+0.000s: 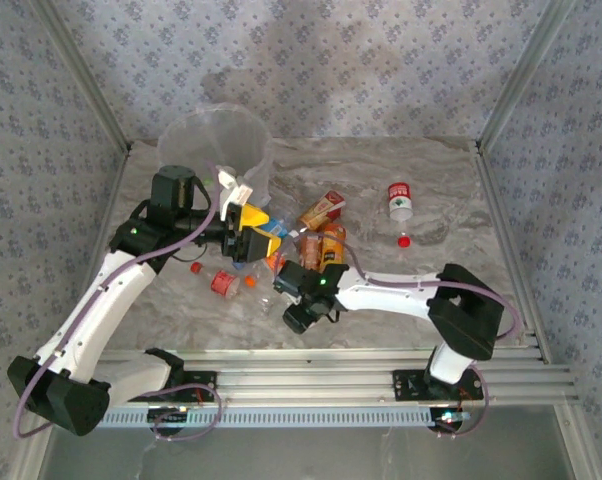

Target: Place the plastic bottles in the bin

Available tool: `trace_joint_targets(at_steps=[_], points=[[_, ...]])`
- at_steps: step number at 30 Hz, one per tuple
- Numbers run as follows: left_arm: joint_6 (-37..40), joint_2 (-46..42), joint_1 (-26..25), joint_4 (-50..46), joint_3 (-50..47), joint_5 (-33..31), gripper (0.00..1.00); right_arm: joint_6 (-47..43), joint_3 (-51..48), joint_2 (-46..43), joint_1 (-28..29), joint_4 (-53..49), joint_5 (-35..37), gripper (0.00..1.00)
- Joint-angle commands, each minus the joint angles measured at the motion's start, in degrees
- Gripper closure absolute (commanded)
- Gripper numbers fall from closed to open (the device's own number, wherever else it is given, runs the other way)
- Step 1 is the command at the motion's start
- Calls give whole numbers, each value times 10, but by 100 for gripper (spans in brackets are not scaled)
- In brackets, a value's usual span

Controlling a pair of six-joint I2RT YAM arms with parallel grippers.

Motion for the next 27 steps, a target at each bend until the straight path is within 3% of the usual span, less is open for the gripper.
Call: trace_joint_targets(at_steps=[1,11,16,27], points=[[12,-4,-5,-2,20,14,0,-14,21,24,11,-34,23,35],[10,-2,-5,1,19,14,0,8,10,32,18,-37,34,41],[8,-1,-5,2,18,16,0,29,-17,-5,12,-26,34,48],[-25,0,-4,33,14,15,0,56,-57,-109,-4,-18,34,54]])
